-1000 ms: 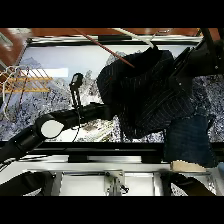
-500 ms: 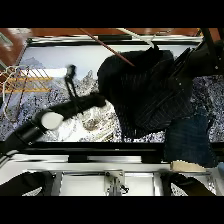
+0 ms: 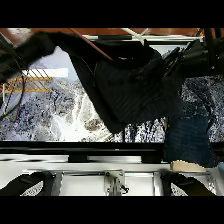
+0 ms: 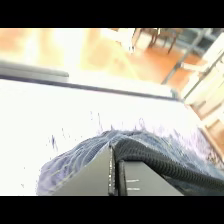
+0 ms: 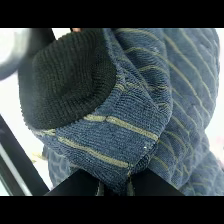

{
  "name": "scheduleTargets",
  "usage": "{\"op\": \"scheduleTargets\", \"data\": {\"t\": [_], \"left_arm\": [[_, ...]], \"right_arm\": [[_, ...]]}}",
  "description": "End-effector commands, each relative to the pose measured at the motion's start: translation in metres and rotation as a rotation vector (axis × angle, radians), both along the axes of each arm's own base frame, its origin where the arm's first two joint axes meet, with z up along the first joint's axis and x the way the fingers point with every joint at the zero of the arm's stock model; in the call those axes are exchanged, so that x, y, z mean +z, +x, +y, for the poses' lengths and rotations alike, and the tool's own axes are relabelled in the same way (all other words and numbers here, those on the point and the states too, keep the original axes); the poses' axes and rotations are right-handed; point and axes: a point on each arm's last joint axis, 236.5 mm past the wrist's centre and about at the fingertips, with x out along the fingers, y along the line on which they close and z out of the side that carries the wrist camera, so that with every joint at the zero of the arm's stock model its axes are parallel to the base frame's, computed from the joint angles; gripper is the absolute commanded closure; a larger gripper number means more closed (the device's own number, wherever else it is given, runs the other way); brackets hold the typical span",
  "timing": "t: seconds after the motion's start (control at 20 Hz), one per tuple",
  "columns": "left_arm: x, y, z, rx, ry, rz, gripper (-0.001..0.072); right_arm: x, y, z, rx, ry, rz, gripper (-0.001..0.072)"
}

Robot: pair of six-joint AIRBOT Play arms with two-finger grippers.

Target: Fold the shirts.

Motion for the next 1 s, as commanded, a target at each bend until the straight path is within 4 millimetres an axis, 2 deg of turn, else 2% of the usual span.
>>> {"op": "scheduleTargets", "data": {"t": [0.0, 0.1, 0.35, 0.45, 0.65, 0.75, 0.85, 0.95], "left_arm": [[0.030, 0.000, 0.012, 0.011, 0.008, -0.043, 0.0649], [0.043, -0.001, 0.015, 0.018, 0.006, -0.071, 0.0649], [0.073, -0.013, 0.014, 0.005, 0.062, -0.159, 0.0649], [0.079, -0.017, 0.013, -0.001, 0.075, -0.172, 0.0649], [0.057, -0.025, 0.000, -0.073, 0.160, -0.115, 0.0650], [0.056, -0.033, -0.003, -0.097, 0.243, -0.149, 0.0650], [0.054, -0.036, 0.007, -0.065, 0.329, -0.164, 0.0651], [0.034, -0.036, 0.024, -0.042, 0.450, -0.112, 0.0651]], "right_arm": [[-0.006, -0.005, 0.006, 0.029, 0.005, 0.039, 0.0602], [-0.020, -0.001, 0.004, 0.026, -0.020, 0.087, 0.0602], [-0.055, 0.025, -0.002, -0.008, -0.076, 0.158, 0.0602], [-0.064, 0.033, -0.006, -0.024, -0.102, 0.172, 0.0602], [-0.071, 0.040, -0.021, -0.072, -0.153, 0.171, 0.0602], [-0.073, 0.040, -0.025, -0.090, -0.167, 0.178, 0.0602], [-0.073, 0.041, -0.026, -0.095, -0.169, 0.176, 0.0602], [-0.071, 0.039, -0.023, -0.086, -0.155, 0.173, 0.0602]]}}
